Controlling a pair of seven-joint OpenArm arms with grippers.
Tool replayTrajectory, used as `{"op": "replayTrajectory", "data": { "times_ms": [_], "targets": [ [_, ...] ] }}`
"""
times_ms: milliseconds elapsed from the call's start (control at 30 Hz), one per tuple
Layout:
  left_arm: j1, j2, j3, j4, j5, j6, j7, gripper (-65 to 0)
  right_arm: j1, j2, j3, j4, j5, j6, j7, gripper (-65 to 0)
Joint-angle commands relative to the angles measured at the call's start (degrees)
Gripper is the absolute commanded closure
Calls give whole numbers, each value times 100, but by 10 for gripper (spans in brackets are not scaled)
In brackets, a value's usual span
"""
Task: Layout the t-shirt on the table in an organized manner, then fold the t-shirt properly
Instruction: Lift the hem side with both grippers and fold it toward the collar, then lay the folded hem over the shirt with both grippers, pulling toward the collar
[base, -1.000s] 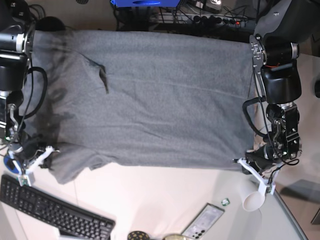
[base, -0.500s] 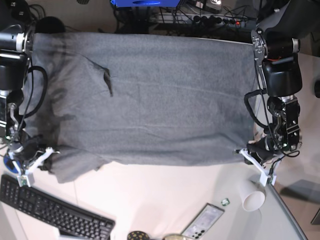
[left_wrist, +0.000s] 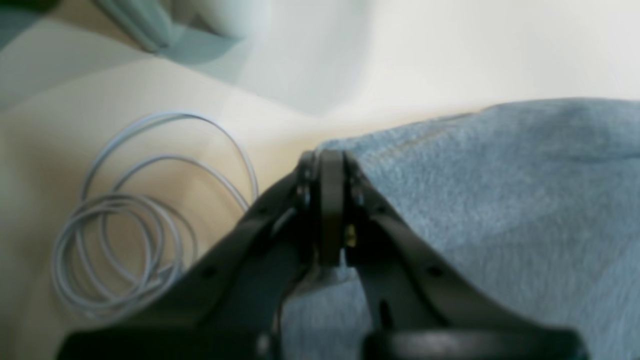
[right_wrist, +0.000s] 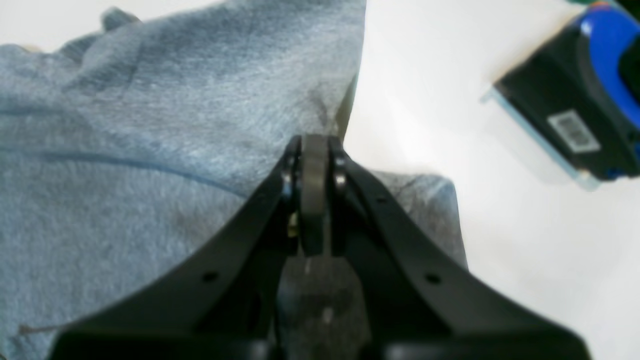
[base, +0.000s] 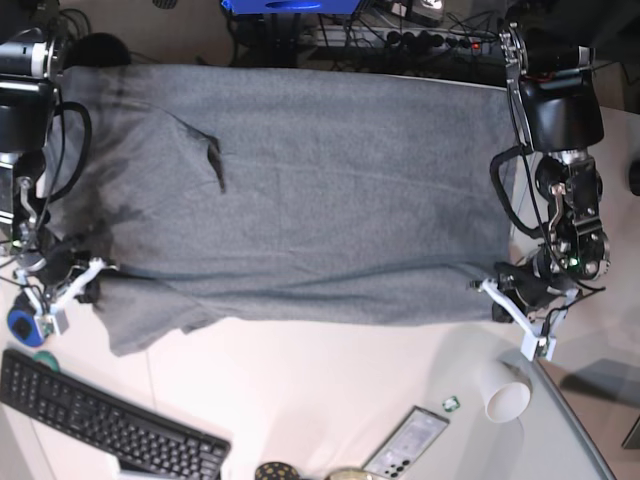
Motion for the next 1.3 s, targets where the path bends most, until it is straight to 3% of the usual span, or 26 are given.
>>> {"op": "replayTrajectory", "data": {
  "times_ms": [0, 167, 300, 467, 633, 733, 867, 1000, 1267],
  "targets": [
    [-11, -68, -23, 133, -21, 16, -32, 0, 121, 105, 20, 105, 34, 11, 76, 0],
    [341, -77, -23, 317, -21, -2, -23, 0, 103, 105, 46, 193, 34, 11, -276, 0],
    [701, -86, -23, 722, -21, -283, -14, 0, -169, 105, 73, 817, 34, 11, -724, 0],
    [903, -86, -23, 827, -21, -301, 135, 0, -424, 96, 90, 1512, 34, -15, -1445, 0],
    [1079, -183, -31, 1030, -30, -301, 135, 0, -793, 61, 117, 2048, 51, -24, -1762, 0],
    [1097, -209, -31, 1232, -30, -309, 144, 0, -960, -115, 477, 2312, 43, -24, -1832, 0],
    [1106, -279, -31, 1328, -30, -309, 346, 0, -1039, -203, 917, 2549, 43, 2, -2324, 0],
    [1211, -244, -23, 1399, -30, -309, 425, 0, -1312, -246, 943, 2910, 43, 2, -2421, 0],
    [1501, -227, -14, 1610, -30, -309, 425, 0, -1593, -677, 978, 3200, 43, -15, -2676, 0]
  ]
}}
